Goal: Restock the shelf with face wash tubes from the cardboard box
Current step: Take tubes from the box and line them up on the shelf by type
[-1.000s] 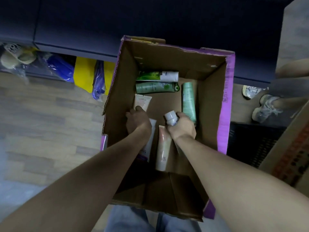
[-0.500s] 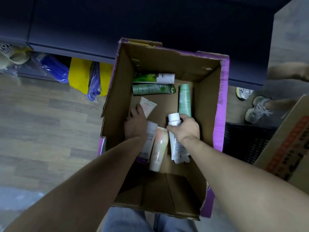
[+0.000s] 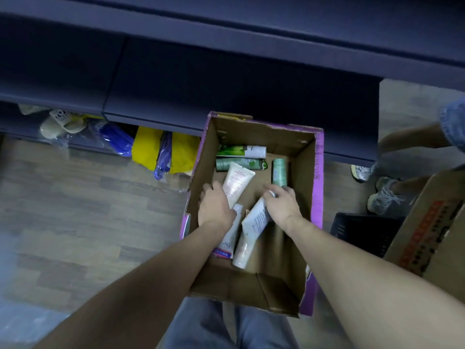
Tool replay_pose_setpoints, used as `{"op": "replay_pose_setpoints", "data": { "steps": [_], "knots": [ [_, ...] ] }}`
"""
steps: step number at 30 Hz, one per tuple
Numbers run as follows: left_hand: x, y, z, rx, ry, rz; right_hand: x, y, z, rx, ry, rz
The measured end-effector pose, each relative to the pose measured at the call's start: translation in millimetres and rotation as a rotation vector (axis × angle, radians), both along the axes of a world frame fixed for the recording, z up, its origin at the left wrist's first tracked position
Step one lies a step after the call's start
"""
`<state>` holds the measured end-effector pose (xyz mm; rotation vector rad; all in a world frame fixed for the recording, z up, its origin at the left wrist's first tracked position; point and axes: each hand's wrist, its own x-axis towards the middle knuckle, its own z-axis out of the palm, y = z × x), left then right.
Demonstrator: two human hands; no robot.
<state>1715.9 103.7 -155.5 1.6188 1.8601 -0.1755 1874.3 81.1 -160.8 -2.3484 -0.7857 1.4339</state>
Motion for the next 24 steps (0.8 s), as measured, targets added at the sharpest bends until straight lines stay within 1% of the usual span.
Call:
{"op": "replay_pose_setpoints", "data": {
  "steps": [2, 4, 7, 10, 13, 15, 16, 20, 22, 24],
  "knots": [
    [-4.6, -0.2, 10.7, -0.014, -0.063, 0.06, -1.9, 1.5, 12.8, -0.017, 0.094, -0.144],
    [-7.6, -1.7, 19.5, -0.035, -0.138, 0.104, -4.1, 0.2, 23.3, -0.078, 0.224, -0.297],
    [-10.4, -3.9, 22.9, -0.11, -0.318, 0.156, -5.6, -3.6, 33.9, -0.135, 0.406, -0.543],
    [-9.0, -7.5, 26.0, -0.237, -0.48, 0.339, -5.0, -10.7, 38.0, -0.126, 0.639, -0.63],
    [-4.2, -10.1, 29.6, -0.37, -0.546, 0.528, -8.5, -16.3, 37.6, -0.09, 0.802, -0.7],
    [-3.3, -13.6, 29.7, -0.41, -0.554, 0.56, -13.2, -20.1, 31.9, -0.097, 0.806, -0.718],
    [-3.3, -15.8, 30.2, -0.395, -0.542, 0.544, -15.4, -22.5, 28.3, -0.115, 0.773, -0.683],
    [-3.8, -22.0, 27.7, -0.305, -0.512, 0.492, -17.9, -31.9, 12.8, -0.17, 0.527, -0.547],
    [-4.3, -21.7, 27.0, -0.294, -0.495, 0.507, -13.6, -33.3, 12.7, -0.196, 0.416, -0.47],
    [-5.3, -20.0, 26.0, -0.293, -0.502, 0.536, -9.8, -34.6, 16.6, -0.238, 0.352, -0.355]
  ]
}}
